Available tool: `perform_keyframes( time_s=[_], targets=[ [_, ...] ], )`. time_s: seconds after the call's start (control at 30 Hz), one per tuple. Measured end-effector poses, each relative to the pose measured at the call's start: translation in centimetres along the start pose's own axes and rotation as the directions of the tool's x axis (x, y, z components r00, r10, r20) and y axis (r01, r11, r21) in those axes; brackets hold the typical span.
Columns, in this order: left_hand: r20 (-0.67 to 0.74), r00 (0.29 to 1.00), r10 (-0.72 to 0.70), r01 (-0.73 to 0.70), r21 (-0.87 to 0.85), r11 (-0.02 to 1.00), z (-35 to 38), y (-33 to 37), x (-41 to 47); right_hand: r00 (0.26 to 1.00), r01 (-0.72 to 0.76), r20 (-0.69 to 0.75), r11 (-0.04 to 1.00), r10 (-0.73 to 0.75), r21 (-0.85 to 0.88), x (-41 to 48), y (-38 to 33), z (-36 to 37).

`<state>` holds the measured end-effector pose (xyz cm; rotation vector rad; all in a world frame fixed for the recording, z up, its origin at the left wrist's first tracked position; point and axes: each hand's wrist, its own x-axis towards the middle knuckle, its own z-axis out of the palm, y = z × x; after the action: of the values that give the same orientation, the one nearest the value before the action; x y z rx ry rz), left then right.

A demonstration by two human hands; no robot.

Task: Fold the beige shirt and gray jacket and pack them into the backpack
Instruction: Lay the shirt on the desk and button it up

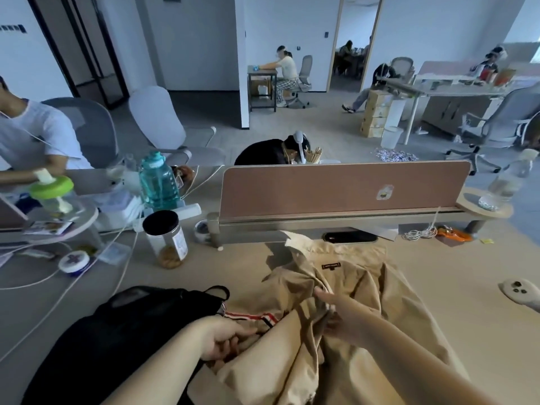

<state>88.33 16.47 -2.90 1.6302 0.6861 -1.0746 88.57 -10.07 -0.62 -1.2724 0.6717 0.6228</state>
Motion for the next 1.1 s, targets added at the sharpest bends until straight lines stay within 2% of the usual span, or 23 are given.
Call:
perform_keyframes(
  time_s=[0.07, 0.13, 0.17, 0.27, 0.33, 0.37, 0.5, 0.53, 0.6, 0.63, 0.7, 0.73, 0.8, 0.87, 0.9, 0.93, 1.0, 1.07, 1.1],
  targets=[
    [-0.094, 0.996, -0.001, 0.007, 0.07, 0.998, 0.1, -0.4, -0.4, 0.994, -0.112, -0.034, 0.967, 0.107, -0.228, -0.2, 1.3, 0.8],
    [-0.133, 0.982, 0.132, -0.124, 0.065, 0.99, -0.2, -0.5, -0.7, 0.986, -0.168, -0.063, 0.907, 0.156, -0.385, -0.4, 2.1, 1.6],
    [-0.127, 0.969, 0.213, -0.211, 0.032, 0.977, -0.6, -0.3, -0.9, 0.988, -0.156, -0.075, 0.9, 0.137, -0.406, -0.6, 2.3, 2.0],
    [-0.132, 0.912, 0.388, -0.405, -0.146, 0.902, -1.8, 0.9, -2.5, 0.992, -0.015, -0.124, 0.964, -0.019, -0.267, -0.6, 1.8, 2.3],
    [-0.175, 0.866, 0.468, -0.5, -0.349, 0.793, -3.0, 1.9, -3.8, 0.969, 0.082, -0.222, 0.987, -0.112, -0.139, -0.7, 0.8, 1.8],
    [-0.228, 0.843, 0.486, -0.537, -0.394, 0.746, -4.0, 2.4, -4.4, 0.951, 0.119, -0.273, 0.988, -0.142, -0.101, -1.0, 0.1, 1.4],
    [-0.491, 0.72, 0.489, -0.67, -0.31, 0.675, -8.6, 3.8, -6.1, 0.858, 0.247, -0.468, 0.969, -0.213, 0.012, -0.9, -2.2, -1.6],
    [-0.474, 0.729, 0.494, -0.663, -0.309, 0.681, -9.7, 3.8, -6.8, 0.843, 0.272, -0.489, 0.962, -0.223, 0.03, -0.7, -2.6, -2.1],
    [-0.253, 0.834, 0.49, -0.551, -0.344, 0.76, -11.6, 3.5, -8.1, 0.826, 0.272, -0.513, 0.962, -0.236, -0.005, 0.2, -3.0, -3.4],
    [-0.142, 0.86, 0.49, -0.509, -0.3, 0.806, -12.5, 3.2, -8.5, 0.828, 0.269, -0.506, 0.963, -0.241, -0.018, 0.6, -3.1, -3.9],
    [0.023, 0.868, 0.496, -0.492, -0.094, 0.866, -14.0, 2.3, -8.9, 0.807, 0.296, -0.519, 0.954, -0.28, -0.054, 1.8, -2.8, -5.2],
    [0.051, 0.876, 0.479, -0.481, 0.032, 0.876, -14.5, 1.9, -9.1, 0.813, 0.306, -0.505, 0.951, -0.289, -0.052, 1.0, -2.9, -4.6],
    [-0.06, 0.899, 0.433, -0.394, 0.319, 0.862, -14.7, 1.6, -9.4, 0.824, 0.292, -0.486, 0.953, -0.292, -0.078, -1.8, -3.0, -2.4],
    [-0.235, 0.869, 0.435, -0.2, 0.637, 0.744, -15.5, 2.0, -9.6, 0.878, 0.24, -0.411, 0.969, -0.246, -0.067, -2.6, -2.7, -1.2],
    [-0.29, 0.841, 0.457, -0.124, 0.719, 0.684, -15.9, 2.3, -10.0, 0.92, 0.214, -0.32, 0.974, -0.226, -0.072, -3.0, -2.6, -0.5],
    [-0.308, 0.814, 0.492, -0.12, 0.74, 0.662, -16.2, 2.5, -10.3, 0.951, 0.198, -0.225, 0.977, -0.212, -0.085, -3.4, -2.6, 0.5],
    [-0.293, 0.769, 0.568, -0.278, 0.647, 0.71, -16.5, 2.7, -11.1, 0.983, 0.166, -0.05, 0.965, -0.179, -0.201, -4.0, -2.4, 2.6],
    [-0.28, 0.764, 0.582, -0.477, 0.363, 0.801, -16.8, 2.4, -12.0, 0.986, 0.165, 0.081, 0.943, -0.148, -0.288, -4.7, -2.4, 4.8],
    [-0.247, 0.805, 0.539, -0.501, 0.202, 0.842, -17.1, 2.1, -12.6, 0.986, 0.157, 0.099, 0.934, -0.131, -0.322, -4.7, -2.4, 5.9]
  ],
)
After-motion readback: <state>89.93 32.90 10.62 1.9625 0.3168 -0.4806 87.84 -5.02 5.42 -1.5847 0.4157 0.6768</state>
